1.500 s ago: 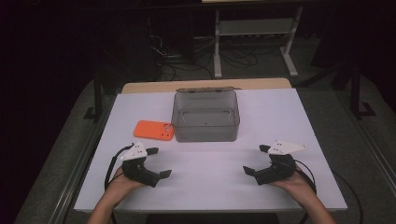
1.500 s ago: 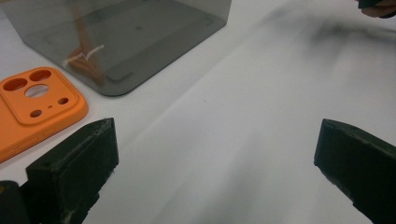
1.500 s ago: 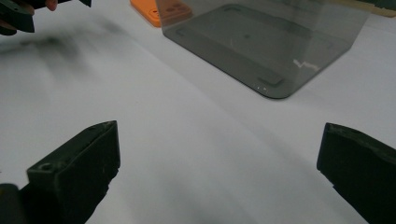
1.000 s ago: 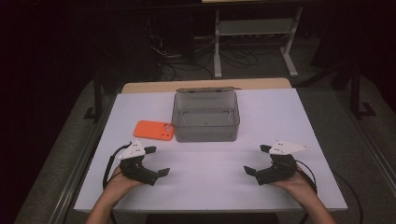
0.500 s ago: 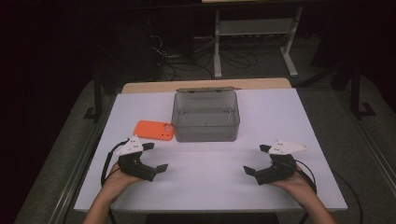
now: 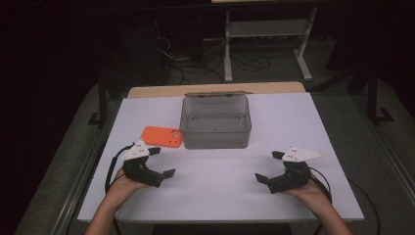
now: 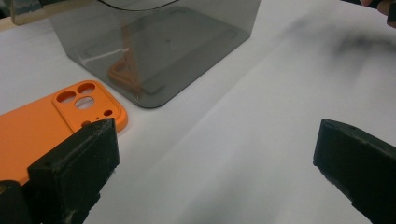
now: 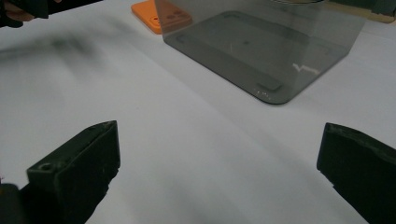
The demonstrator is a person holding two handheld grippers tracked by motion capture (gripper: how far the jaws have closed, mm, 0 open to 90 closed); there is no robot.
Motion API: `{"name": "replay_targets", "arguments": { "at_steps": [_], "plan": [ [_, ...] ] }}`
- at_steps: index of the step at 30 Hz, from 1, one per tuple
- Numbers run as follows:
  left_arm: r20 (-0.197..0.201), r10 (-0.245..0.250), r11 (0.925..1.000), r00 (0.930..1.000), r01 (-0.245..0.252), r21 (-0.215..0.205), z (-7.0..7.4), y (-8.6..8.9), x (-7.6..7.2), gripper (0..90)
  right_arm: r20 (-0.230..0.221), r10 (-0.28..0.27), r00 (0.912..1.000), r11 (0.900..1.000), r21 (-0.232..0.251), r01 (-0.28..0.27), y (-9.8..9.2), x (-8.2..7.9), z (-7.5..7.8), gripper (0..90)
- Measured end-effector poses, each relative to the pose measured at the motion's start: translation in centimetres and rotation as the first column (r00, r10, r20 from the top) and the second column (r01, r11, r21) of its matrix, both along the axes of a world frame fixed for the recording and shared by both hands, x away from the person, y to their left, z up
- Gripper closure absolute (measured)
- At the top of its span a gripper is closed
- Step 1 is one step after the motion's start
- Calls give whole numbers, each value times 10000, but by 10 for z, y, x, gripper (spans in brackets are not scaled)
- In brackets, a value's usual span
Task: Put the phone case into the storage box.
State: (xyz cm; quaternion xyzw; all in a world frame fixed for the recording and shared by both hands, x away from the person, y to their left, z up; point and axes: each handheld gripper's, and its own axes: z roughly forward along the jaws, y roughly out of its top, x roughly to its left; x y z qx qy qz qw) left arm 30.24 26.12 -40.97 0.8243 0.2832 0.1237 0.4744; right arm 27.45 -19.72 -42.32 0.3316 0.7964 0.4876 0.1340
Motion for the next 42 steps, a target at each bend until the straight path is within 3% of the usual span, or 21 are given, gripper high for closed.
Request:
{"name": "replay_targets", "arguments": {
  "at_steps": [42],
  "plan": [
    [271,552,9984,9981,-548,-125,19,12,39,0,-50,-52,10000,9999,92,53,-1,2,0,0]
  ]
}}
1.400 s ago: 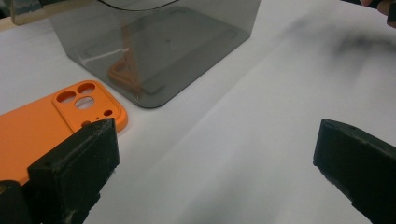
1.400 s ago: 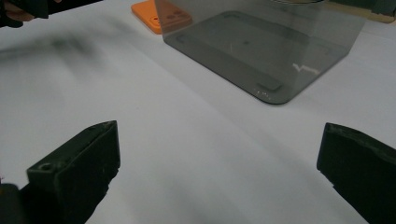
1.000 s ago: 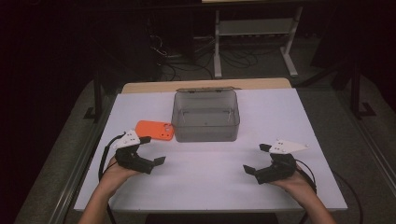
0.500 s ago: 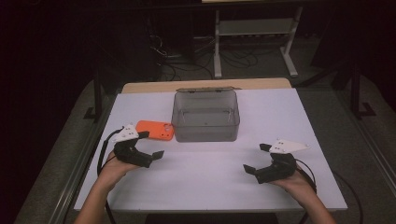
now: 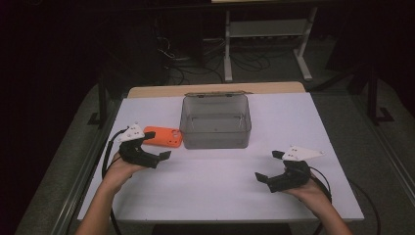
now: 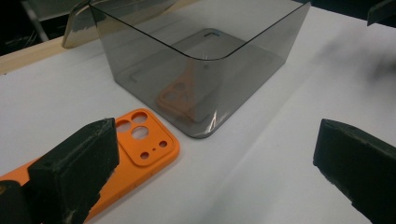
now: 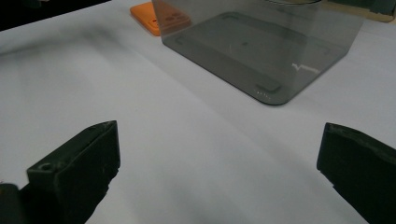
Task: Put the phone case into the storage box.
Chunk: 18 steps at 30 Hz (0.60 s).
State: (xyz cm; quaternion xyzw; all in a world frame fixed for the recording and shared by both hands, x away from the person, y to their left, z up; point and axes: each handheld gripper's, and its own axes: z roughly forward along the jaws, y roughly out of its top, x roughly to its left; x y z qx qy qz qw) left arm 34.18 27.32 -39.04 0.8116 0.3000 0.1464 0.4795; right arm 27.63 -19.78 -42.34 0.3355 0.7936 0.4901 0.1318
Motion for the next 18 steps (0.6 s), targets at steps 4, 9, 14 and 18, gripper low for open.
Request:
{"name": "replay_targets", "arguments": {
  "at_steps": [4,9,14,18],
  "plan": [
    [-12,15,10000,10000,-15,36,1,0,3,0,3,-4,10000,10000,5,4,0,0,0,0],
    [35,52,10000,10000,-52,49,2,0,8,0,2,-12,10000,10000,17,12,0,0,0,0],
    [63,125,9999,9999,-126,54,4,1,13,0,-1,-9,10000,10000,24,9,0,0,0,0],
    [79,166,9998,9998,-166,95,7,2,18,0,3,-10,10000,10000,37,10,0,0,0,0]
  ]
}}
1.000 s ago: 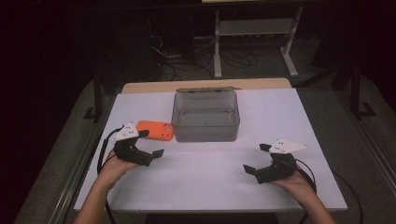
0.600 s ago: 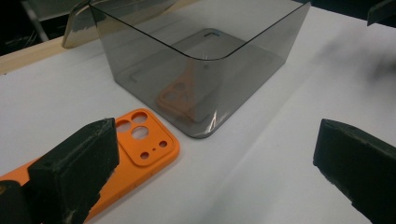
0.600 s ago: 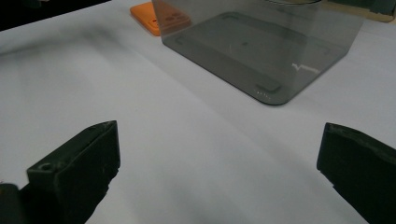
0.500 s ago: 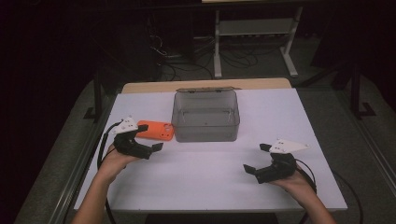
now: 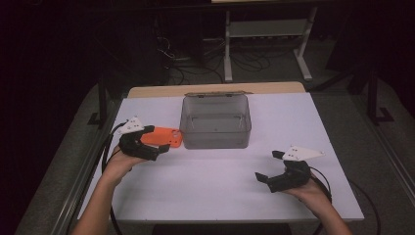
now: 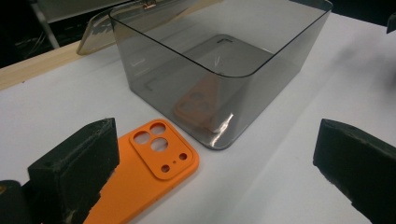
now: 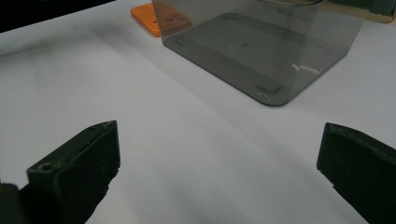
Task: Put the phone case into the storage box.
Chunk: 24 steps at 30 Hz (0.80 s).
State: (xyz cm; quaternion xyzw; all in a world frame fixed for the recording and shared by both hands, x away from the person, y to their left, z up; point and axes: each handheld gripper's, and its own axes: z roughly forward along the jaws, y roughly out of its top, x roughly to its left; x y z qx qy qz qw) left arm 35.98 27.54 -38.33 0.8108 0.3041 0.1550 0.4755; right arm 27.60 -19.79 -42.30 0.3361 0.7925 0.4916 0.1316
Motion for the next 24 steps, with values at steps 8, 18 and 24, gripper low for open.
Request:
{"name": "replay_targets", "arguments": {
  "at_steps": [8,18,24],
  "plan": [
    [55,80,10000,10000,-80,-18,3,1,8,0,38,28,10000,10000,-4,-28,0,0,0,0],
    [109,235,9997,9997,-236,97,9,4,19,18,85,38,10000,10000,46,-38,1,-1,1,0],
    [187,353,9993,9992,-356,148,12,6,25,53,108,101,9999,9999,21,-101,2,-2,2,0]
  ]
}}
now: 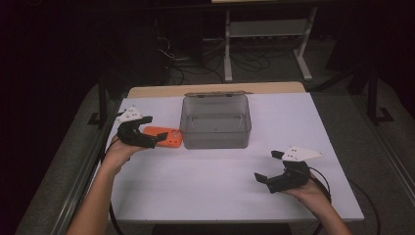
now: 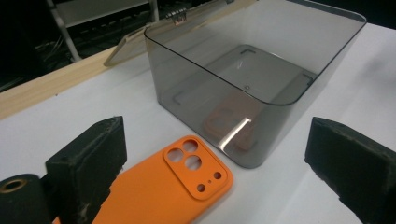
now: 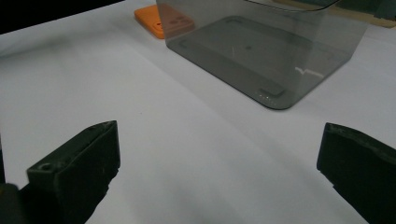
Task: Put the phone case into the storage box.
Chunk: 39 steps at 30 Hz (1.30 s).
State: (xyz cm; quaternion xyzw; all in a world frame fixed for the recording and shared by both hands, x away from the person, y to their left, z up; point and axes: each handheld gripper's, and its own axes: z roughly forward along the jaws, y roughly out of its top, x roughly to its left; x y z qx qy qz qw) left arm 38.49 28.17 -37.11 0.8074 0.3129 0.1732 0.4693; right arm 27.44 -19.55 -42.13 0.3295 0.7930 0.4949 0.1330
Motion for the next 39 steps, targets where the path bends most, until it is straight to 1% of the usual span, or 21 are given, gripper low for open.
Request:
{"name": "replay_targets", "arguments": {
  "at_steps": [2,3,6,7,9,12,13,14,15,20,21,22,23,26,27,28,32,33,35,36,39],
  "plan": [
    [-16,28,10000,10000,-28,-56,1,1,2,58,-4,20,10000,10000,-2,-20,0,0,0,0],
    [2,58,10000,10000,-58,29,1,1,3,63,2,19,10000,10000,-2,-19,0,0,0,0],
    [56,130,9997,9999,-132,221,-2,1,6,128,-35,10,10000,10000,-18,-10,1,0,0,0],
    [119,147,9994,9998,-150,297,-2,1,7,128,-23,27,10000,10000,-21,-28,1,0,0,0],
    [84,206,9994,9998,-209,284,-3,2,10,152,-13,-16,10000,10000,38,16,0,0,0,0],
    [71,322,9988,9995,-325,368,-5,4,15,225,2,-68,10000,10000,67,68,-1,0,1,0],
    [58,381,9986,9993,-383,355,-6,5,16,225,2,-68,10000,10000,67,68,-1,0,1,0],
    [35,448,9985,9990,-449,325,-6,7,18,253,4,-67,10000,10000,64,67,-1,0,1,0],
    [20,500,9983,9987,-500,300,-6,8,19,312,-24,-67,10000,9999,76,67,-1,0,1,0],
    [98,917,9945,9957,-921,490,-5,16,27,488,-29,-41,10000,10000,57,41,-1,0,1,0],
    [31,985,9937,9951,-985,538,-6,18,29,488,-29,-41,10000,10000,57,41,-1,0,1,0],
    [-22,1084,9923,9941,-1080,613,-7,19,31,548,-31,-57,10000,9999,88,57,-1,0,1,0],
    [-25,1158,9907,9933,-1153,719,-8,21,33,548,-31,-57,10000,9999,88,57,-1,0,1,0],
    [-207,1380,9877,9902,-1360,776,-12,25,39,652,-31,-52,10000,10000,70,52,-1,0,1,0],
    [-346,1548,9838,9873,-1509,965,-15,27,44,718,-28,-65,10000,10000,56,65,-1,0,1,0],
    [-414,1638,9814,9856,-1586,1081,-16,29,47,752,-28,-53,10000,10000,76,54,-1,0,1,0],
    [-560,1826,9773,9816,-1750,1195,-19,33,55,882,-27,-56,10000,10000,62,56,-1,0,1,0],
    [-665,1943,9744,9787,-1848,1285,-22,35,61,897,-17,-73,10000,9999,82,73,-1,0,1,0],
    [-723,1950,9734,9781,-1840,1363,-23,35,64,898,-45,-92,9999,9999,117,92,-2,0,1,0],
    [-817,2066,9663,9750,-1903,1733,-27,34,68,899,-26,-100,9999,9999,123,100,-2,0,2,0],
    [-891,2138,9629,9728,-1944,1872,-31,34,73,899,-41,-92,9999,9999,101,93,-2,-1,1,0]
  ]
}}
